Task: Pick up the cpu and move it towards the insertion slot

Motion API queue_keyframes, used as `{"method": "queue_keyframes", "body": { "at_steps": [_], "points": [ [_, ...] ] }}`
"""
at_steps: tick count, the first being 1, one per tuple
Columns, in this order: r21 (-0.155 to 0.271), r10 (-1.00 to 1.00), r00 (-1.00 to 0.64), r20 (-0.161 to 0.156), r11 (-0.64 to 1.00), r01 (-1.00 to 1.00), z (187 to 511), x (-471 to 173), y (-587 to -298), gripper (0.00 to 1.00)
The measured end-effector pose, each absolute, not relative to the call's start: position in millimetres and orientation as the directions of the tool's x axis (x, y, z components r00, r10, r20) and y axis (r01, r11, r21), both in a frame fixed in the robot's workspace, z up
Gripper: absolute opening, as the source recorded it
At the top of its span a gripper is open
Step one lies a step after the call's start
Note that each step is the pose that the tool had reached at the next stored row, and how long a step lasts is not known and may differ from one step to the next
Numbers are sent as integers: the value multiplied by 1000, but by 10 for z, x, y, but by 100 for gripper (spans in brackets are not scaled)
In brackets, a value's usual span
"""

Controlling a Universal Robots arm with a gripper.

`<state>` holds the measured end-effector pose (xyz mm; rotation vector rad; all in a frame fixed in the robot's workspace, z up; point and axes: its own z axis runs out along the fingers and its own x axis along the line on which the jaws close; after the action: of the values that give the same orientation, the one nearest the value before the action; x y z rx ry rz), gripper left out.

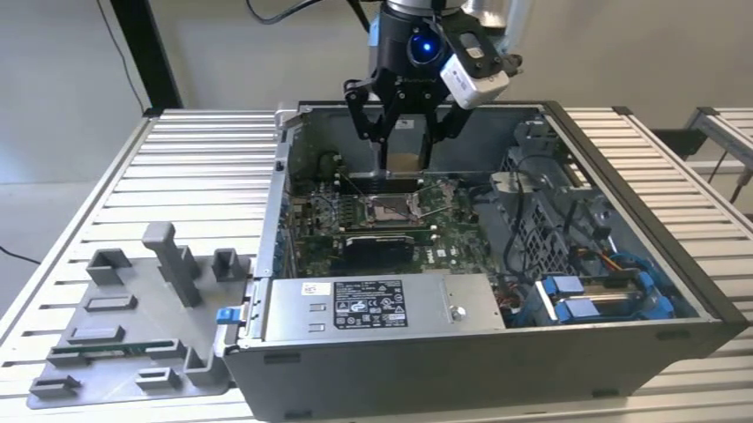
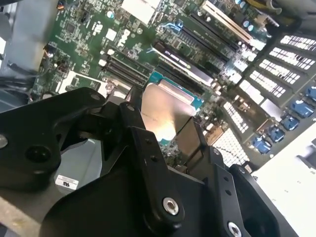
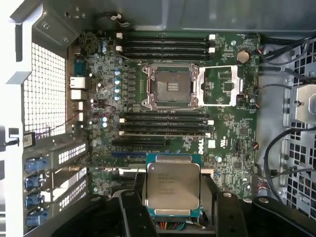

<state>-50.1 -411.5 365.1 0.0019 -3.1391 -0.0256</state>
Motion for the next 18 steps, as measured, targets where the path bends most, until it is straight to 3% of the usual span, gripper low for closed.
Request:
{"method": "queue_keyframes", "body": {
  "at_steps": [18],
  "points": [
    [14, -25, -1000, 1, 1000, -25, 3609, -501, -3636, 0]
  ]
}}
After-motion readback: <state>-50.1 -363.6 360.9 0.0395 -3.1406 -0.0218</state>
